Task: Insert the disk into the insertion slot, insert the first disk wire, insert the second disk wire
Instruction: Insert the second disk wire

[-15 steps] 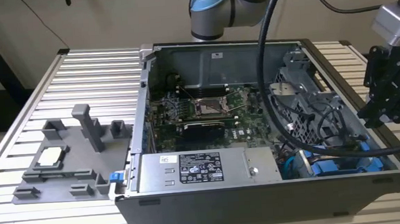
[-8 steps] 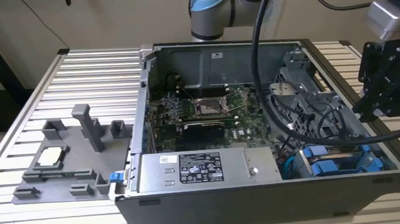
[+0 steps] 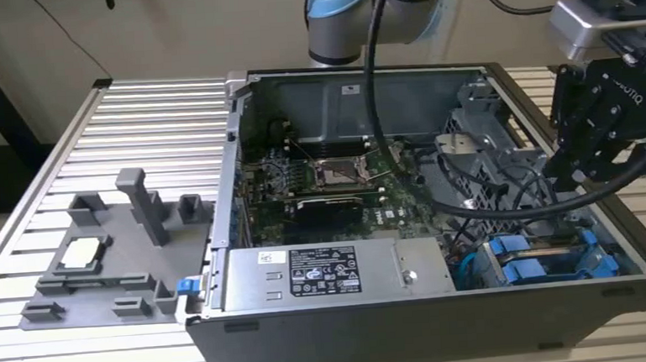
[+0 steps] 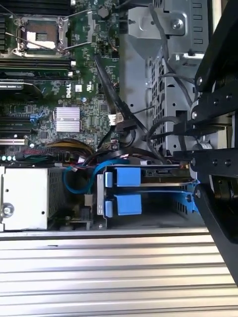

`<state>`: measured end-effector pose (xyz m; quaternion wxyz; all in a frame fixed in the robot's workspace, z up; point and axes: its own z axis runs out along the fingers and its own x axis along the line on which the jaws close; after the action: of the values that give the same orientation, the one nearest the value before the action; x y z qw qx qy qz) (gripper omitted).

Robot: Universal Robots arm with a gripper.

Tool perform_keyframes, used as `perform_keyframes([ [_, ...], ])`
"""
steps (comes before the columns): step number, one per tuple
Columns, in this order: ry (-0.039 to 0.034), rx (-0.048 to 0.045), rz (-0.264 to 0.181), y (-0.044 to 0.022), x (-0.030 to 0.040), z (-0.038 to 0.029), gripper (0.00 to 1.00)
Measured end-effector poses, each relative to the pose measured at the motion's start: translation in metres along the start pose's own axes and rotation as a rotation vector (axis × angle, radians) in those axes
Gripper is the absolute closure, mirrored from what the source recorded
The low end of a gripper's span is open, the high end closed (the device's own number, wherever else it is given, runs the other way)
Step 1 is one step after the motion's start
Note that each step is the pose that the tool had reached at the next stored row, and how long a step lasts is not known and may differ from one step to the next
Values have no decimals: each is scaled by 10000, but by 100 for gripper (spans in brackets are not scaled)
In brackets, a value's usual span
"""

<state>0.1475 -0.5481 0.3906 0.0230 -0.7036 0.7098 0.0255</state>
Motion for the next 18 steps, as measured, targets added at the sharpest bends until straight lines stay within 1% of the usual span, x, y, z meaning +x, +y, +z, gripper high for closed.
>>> perform_keyframes([
  [3, 18, 93, -5, 120, -6, 21, 73],
  [7, 40, 191, -20, 235, -16, 50, 73],
  [8, 55, 215, -23, 263, -21, 57, 73],
  [12, 85, 334, -31, 400, -53, 89, 73],
  [13, 87, 372, -34, 431, -61, 98, 73],
  [16, 89, 545, -45, 530, -92, 124, 73],
  [17, 88, 609, -49, 558, -98, 131, 73],
  [18, 85, 663, -52, 567, -98, 135, 73],
])
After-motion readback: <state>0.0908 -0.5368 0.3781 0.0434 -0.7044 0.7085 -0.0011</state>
